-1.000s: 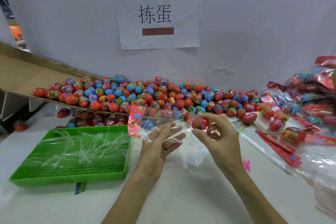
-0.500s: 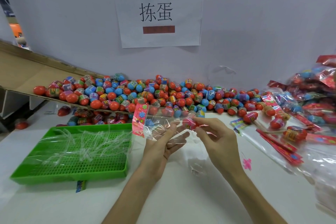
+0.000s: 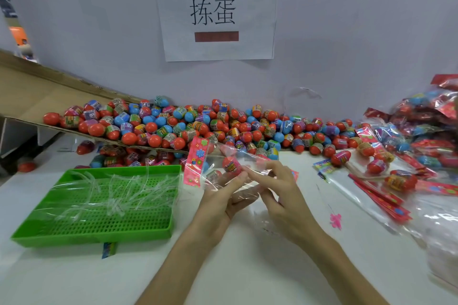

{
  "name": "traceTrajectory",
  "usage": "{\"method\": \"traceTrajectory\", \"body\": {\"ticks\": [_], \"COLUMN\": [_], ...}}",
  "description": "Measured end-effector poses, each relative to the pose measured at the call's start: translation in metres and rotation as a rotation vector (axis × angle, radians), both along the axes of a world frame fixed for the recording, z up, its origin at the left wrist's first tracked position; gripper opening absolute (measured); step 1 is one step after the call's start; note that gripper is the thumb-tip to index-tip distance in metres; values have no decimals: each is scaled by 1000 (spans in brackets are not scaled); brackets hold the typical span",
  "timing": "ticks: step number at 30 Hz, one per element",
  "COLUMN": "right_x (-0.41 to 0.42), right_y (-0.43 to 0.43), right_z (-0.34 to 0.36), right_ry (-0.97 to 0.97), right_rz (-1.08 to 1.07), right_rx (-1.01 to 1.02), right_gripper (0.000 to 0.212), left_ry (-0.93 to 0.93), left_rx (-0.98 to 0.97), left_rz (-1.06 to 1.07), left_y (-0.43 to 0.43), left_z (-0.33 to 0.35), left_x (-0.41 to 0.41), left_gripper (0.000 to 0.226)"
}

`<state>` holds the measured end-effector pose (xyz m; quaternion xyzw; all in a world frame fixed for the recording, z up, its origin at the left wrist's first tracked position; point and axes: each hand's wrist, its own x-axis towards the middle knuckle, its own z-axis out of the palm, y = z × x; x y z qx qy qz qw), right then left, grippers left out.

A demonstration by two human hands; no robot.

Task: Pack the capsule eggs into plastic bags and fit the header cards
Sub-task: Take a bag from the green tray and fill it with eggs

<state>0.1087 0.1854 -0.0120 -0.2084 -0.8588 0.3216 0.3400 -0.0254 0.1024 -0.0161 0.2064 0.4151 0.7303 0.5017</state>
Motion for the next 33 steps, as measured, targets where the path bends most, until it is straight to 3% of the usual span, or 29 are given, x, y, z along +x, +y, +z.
{"method": "traceTrajectory", "body": {"ticks": [3, 7, 10, 14, 25, 27, 30, 33], "right_x": [1, 8, 12, -2, -67, -69, -72, -81], "right_y": [2, 17, 42, 72, 113, 114, 117, 118], "right_z": [3, 10, 17, 28, 13, 9, 6, 4], "right_ry": [110, 245, 12, -328, -464, -479, -568, -641], "right_rz": [-48, -346, -450, -463, -526, -534, -566, -590], "right_rx": [-20, -114, -252, -144, -94, -99, 7, 158], "right_gripper": [49, 36, 30, 45, 38, 45, 68, 57], "left_ry": [-119, -229, -284, -281, -304, -293, -278, -266], "left_rx": [-16, 7, 20, 44, -5, 1, 9, 9], "left_rz": [28, 55, 85, 114, 140, 133, 114, 107], "left_y": [0, -1, -1, 0, 0, 1, 1, 0], "left_z": [1, 2, 1, 4, 0, 0, 1, 1], "left_x": [-3, -10, -15, -20, -19, -19, -17, -16], "left_gripper": [47, 48, 43, 38, 39, 44, 48, 50]}}
